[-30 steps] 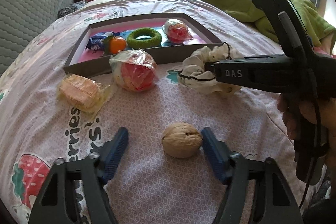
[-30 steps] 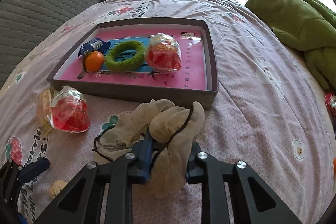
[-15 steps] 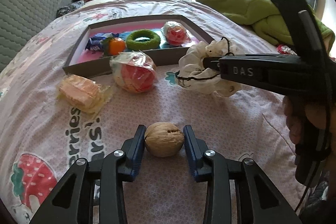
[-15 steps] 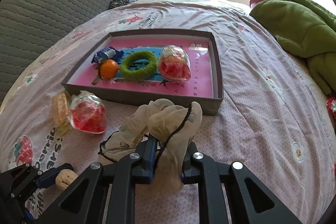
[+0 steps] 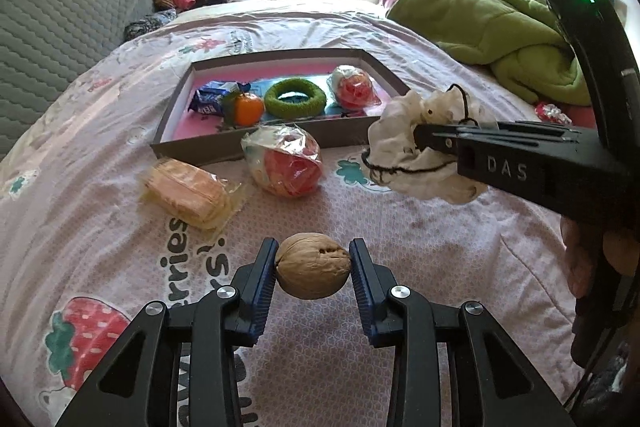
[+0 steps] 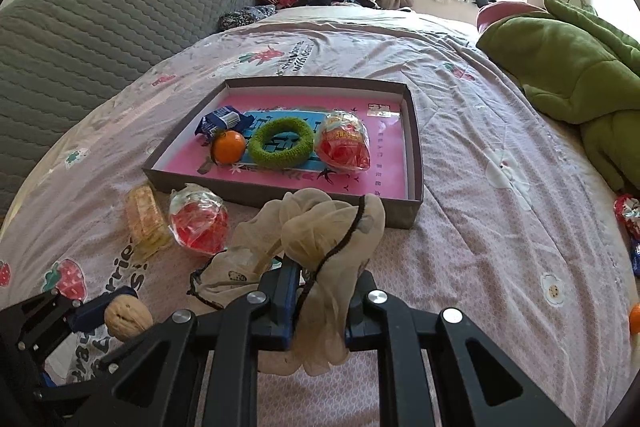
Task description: Organize objects
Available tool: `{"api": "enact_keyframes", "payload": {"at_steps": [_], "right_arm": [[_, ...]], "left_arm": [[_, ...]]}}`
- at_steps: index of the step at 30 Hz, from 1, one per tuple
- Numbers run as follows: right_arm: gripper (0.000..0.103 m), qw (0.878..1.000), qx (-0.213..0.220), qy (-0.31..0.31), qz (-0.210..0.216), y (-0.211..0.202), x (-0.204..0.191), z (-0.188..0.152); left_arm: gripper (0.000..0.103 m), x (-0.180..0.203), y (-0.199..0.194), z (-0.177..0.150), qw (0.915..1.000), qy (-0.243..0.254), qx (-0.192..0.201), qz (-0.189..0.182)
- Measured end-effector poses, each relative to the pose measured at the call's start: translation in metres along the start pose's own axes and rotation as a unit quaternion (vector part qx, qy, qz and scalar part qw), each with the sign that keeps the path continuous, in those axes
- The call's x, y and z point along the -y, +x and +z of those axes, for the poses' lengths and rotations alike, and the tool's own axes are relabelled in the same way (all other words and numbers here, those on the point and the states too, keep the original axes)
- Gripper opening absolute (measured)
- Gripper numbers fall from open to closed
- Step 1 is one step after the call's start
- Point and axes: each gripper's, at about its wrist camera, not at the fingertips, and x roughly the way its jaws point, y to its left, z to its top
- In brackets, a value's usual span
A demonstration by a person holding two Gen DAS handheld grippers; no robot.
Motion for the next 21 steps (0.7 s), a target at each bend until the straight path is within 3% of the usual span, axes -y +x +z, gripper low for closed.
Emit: {"api": "enact_keyframes", "payload": {"at_steps": [21], "right_arm": [[0.017, 1.0, 0.028, -0.012, 0.004, -0.05, -0.019, -0.018]], "left_arm": [[0.037, -0.012, -0.039, 0.011, 0.999, -0.018, 0.034, 0.023]]}}
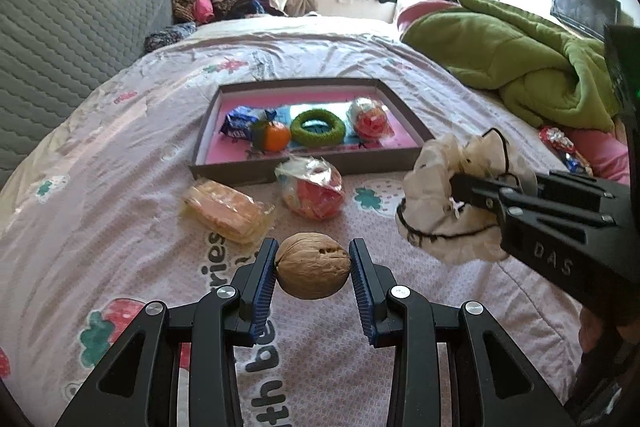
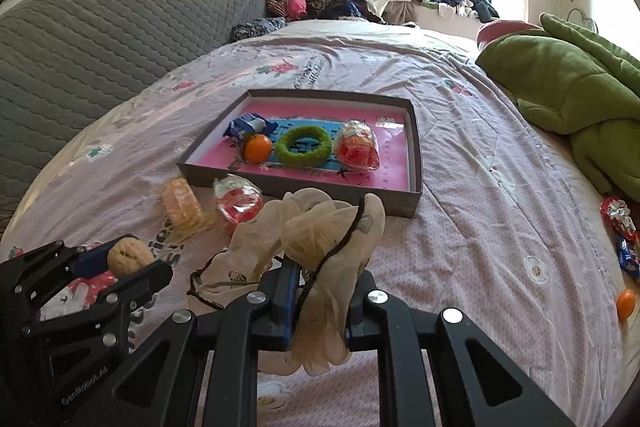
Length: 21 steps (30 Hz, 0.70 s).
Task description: Organize objects
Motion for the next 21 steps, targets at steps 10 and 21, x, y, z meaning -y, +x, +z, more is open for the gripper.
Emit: {"api": "enact_keyframes", "payload": {"at_steps": [10, 21], "right_arm": [[0.017, 0.999, 0.034, -0.006, 0.006, -0.036, -0.013, 0.004], [0.017, 0.998, 0.06, -0.005, 0.01, -0.053, -0.018, 0.013]], "left_arm": [[0.037, -0.007, -0.027, 0.01, 0.9997, -0.004, 0.023, 0.012], [0.037, -0.018, -0.04, 0.019, 0.9992, -0.015, 0.036, 0.011]]}}
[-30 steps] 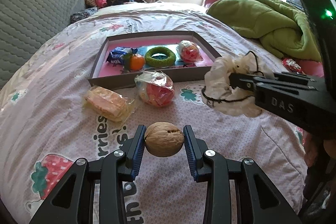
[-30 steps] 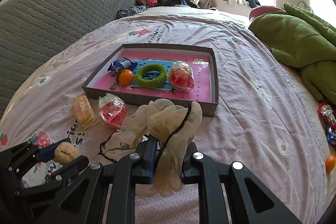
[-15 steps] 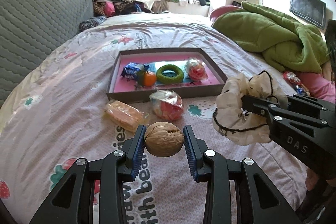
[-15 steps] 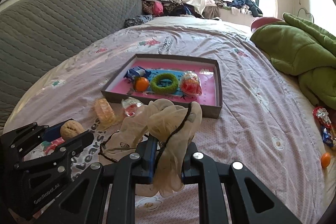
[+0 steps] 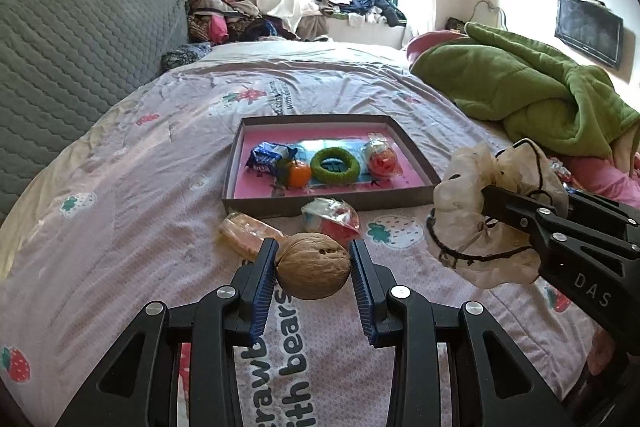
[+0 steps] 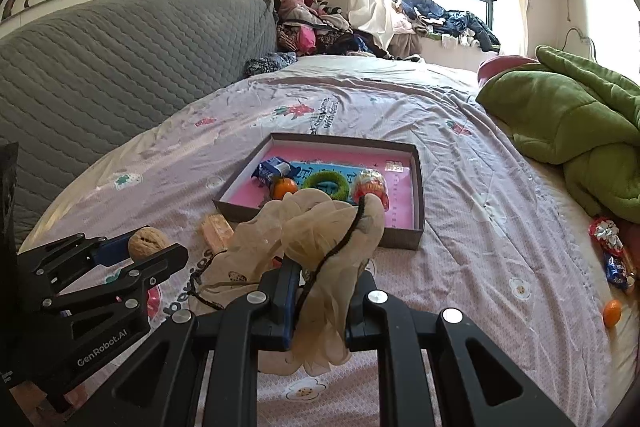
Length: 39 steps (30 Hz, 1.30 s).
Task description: Organize objects
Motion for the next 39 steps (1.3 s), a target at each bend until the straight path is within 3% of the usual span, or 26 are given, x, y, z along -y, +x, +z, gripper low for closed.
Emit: {"api": "enact_keyframes", "payload": {"at_steps": [21, 39], "right_arm": [[0.017, 0.999, 0.039, 0.003, -0.011, -0.011, 0.002, 0.039], [0.017, 0.999, 0.041, -0.004, -0.02, -0.008, 0.0, 0.059]], "left_arm": [[0.037, -0.008, -0.003, 0.057, 0.9994, 0.011, 0.029, 0.011], [0.037, -0.019, 0.001, 0.075, 0.9992, 0.008, 0.034, 0.017]]}}
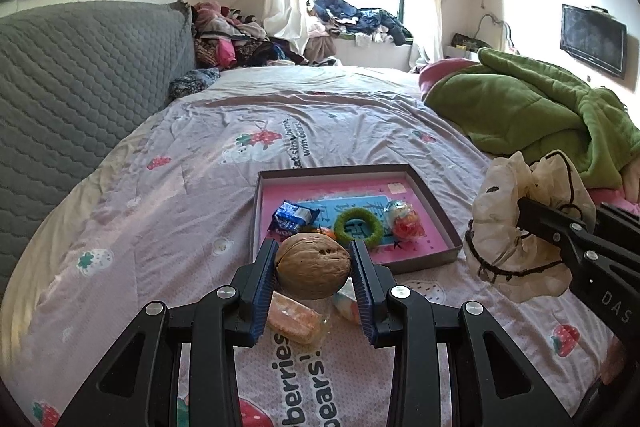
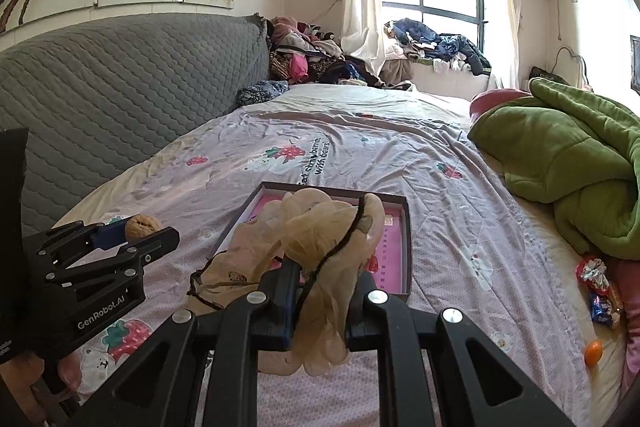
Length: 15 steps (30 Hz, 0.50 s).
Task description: Organize objects
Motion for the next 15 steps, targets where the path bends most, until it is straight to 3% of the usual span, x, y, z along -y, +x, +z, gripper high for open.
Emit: {"api": "enact_keyframes", "payload": {"at_steps": [15], "right_arm": [[0.017, 1.0, 0.014, -0.006, -0.015, 0.005, 0.004, 0.031]], "left_arm": [[0.037, -0.002, 0.006, 0.032, 0.9999, 0.005, 0.01, 0.009]]}}
